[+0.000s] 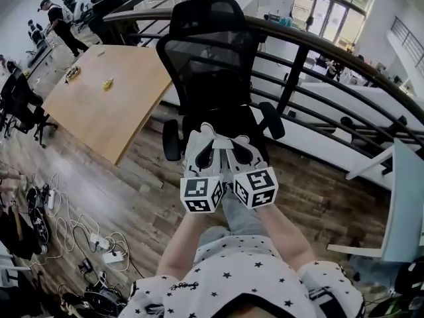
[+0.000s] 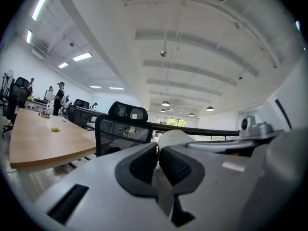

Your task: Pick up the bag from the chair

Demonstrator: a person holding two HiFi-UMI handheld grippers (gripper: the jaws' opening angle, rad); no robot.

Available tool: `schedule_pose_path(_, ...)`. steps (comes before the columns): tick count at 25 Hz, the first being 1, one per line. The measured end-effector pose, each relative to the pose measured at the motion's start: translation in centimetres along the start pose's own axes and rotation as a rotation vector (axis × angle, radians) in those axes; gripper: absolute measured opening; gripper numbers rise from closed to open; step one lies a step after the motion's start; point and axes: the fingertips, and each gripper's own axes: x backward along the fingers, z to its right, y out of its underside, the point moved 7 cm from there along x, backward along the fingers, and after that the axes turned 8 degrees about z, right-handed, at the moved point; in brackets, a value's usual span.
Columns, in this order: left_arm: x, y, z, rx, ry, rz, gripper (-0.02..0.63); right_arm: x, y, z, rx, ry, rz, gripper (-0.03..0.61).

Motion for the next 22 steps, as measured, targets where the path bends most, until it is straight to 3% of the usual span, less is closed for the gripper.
schedule_pose_path(6, 3.0, -2.3, 2.3, -0.009, 0.008, -0.002, 0.025, 3.2, -2.6, -1.9, -0.059, 0.007, -0.012, -0.002)
schedule_pose_path(12, 6.2, -3.9, 4.6, 0.063, 0.026, -0.006, 0.025, 6.2, -4.2, -3.1, -0.186, -0.004, -0.072, -0.003)
schedule_pose_path(22, 10.1, -6.6, 5.2, 0.101, 0.020, 0.049, 0.025, 8.2, -6.5, -6.5, -0.057, -0.089, -0.009, -0.003)
